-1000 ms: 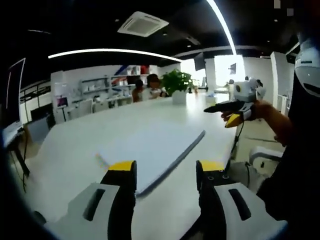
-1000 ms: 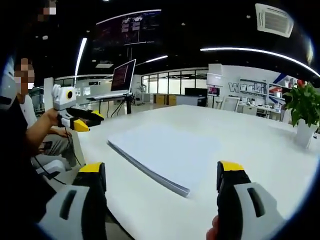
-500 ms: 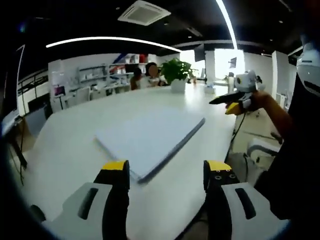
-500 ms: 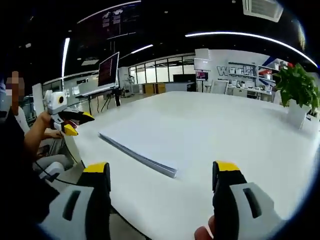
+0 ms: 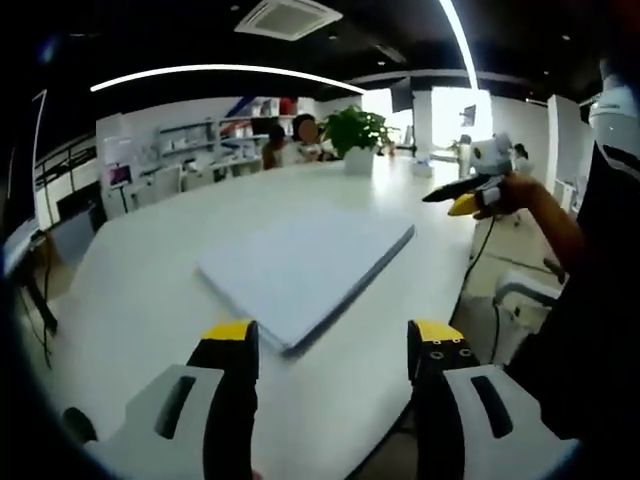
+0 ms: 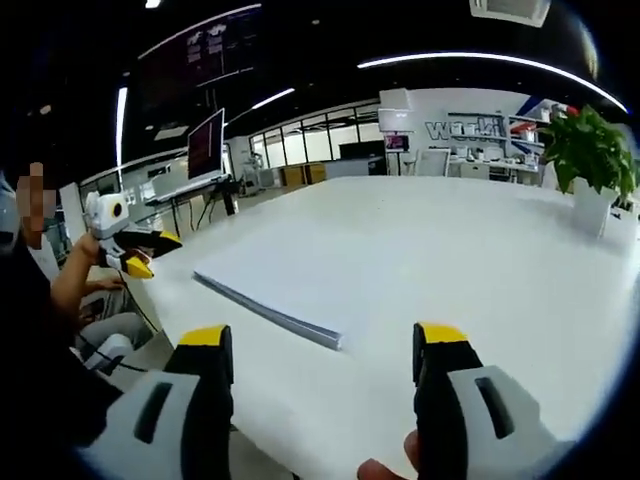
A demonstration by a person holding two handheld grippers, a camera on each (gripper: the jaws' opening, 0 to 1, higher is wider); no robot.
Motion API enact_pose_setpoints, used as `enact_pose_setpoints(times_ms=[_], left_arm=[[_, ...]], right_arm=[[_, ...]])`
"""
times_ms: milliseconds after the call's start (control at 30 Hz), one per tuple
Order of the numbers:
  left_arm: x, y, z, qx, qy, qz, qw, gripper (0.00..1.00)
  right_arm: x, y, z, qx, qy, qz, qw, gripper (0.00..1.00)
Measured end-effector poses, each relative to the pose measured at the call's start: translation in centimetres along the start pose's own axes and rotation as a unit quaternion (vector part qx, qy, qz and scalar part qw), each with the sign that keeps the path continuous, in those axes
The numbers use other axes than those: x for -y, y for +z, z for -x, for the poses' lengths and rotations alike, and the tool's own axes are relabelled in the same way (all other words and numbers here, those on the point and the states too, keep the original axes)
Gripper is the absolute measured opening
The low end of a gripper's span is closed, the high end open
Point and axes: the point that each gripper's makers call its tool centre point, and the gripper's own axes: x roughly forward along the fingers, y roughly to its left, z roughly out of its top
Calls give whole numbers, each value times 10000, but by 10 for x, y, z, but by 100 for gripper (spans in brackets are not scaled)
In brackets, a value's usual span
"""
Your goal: Grasp the top corner of one sheet in the document stack and pull a single sheet out from the document stack, separating that one sheet from the rest and lifting it clear until the single sheet is fully removed from the stack
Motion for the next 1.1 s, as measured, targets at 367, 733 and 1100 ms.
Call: enact_pose_setpoints(times_ms=[367, 733, 1100], left_arm=[[-4, 31, -3, 347, 0, -120, 9993, 55], [-3, 28, -34, -9, 24, -751, 9972, 56], [10, 23, -56, -371, -377, -1465, 9878, 44]], right_arm=[[1, 14, -9, -218, 36, 566, 9982, 76], [7, 6, -20, -337, 38, 908, 9953, 78], [7, 6, -22, -113, -32, 863, 9962, 77]])
